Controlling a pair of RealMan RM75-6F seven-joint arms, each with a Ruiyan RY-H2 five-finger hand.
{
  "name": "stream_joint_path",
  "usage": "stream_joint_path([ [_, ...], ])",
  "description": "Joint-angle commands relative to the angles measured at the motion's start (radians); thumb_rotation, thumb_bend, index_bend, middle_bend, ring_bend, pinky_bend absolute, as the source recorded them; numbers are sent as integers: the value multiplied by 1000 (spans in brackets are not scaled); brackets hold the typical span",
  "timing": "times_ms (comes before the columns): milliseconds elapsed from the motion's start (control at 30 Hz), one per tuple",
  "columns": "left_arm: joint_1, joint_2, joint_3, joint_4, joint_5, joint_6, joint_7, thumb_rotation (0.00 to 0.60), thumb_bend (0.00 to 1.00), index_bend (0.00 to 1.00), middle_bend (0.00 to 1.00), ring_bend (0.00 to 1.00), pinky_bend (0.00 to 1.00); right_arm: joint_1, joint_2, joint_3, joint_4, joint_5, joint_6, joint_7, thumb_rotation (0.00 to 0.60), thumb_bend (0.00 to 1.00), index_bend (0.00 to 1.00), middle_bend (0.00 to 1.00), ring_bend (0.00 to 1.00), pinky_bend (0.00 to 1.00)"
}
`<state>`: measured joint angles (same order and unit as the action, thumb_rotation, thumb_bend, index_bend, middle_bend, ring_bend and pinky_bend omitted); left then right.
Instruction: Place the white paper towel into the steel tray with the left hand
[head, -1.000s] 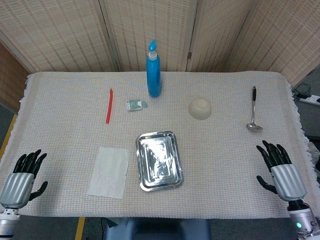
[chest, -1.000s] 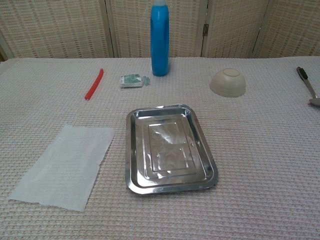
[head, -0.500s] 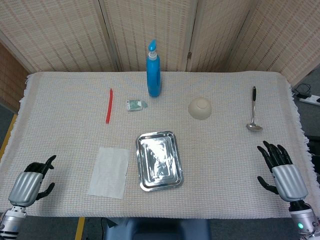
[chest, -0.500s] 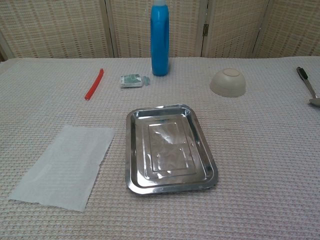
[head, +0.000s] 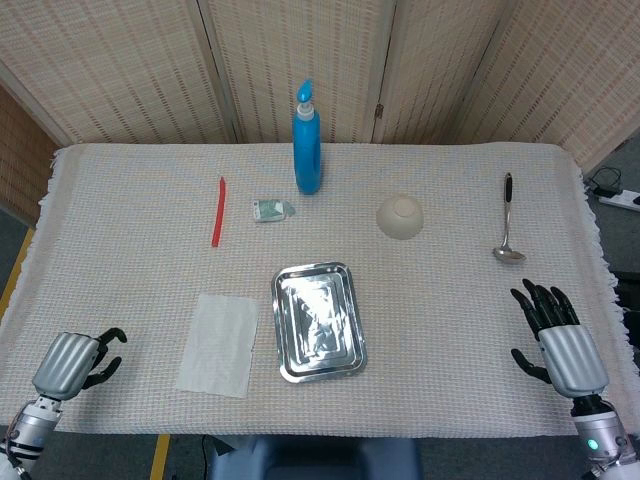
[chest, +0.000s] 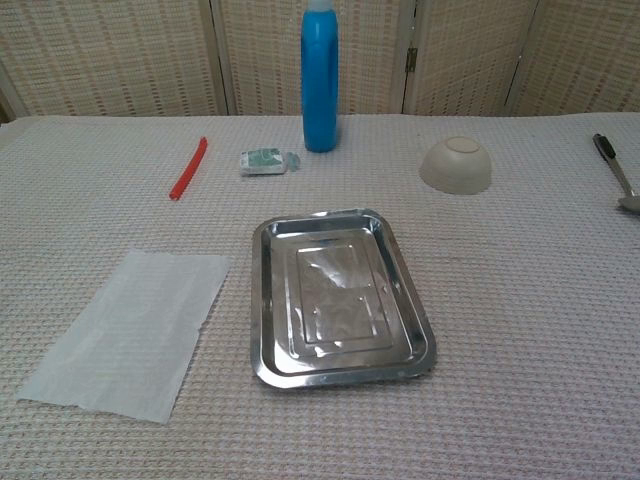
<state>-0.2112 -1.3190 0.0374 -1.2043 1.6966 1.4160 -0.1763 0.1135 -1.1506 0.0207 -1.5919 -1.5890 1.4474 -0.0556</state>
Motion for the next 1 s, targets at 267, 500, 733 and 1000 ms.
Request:
stream_joint_path([
  [267, -15, -43, 70, -60, 55, -26, 55, 600, 336, 397, 1000, 966, 865, 5, 3, -4, -2, -11, 0, 18, 600, 324, 0, 0, 0, 0],
  [500, -17, -85, 107, -68, 69, -65, 89, 600, 333, 396, 1000, 965, 865, -2, 13, -8, -3, -27, 22, 36, 600, 325, 0, 0, 0, 0],
  [733, -8, -163, 116, -2, 100, -27, 109, 600, 334, 404, 1000, 967, 865, -3, 19, -11, -9, -32, 25, 42, 600, 325, 0, 0, 0, 0],
  [1000, -19, -241, 121, 80, 108, -38, 104, 600, 336, 421, 1000, 973, 865, -3, 20, -15, -12, -38, 25, 42, 600, 324, 0, 0, 0, 0],
])
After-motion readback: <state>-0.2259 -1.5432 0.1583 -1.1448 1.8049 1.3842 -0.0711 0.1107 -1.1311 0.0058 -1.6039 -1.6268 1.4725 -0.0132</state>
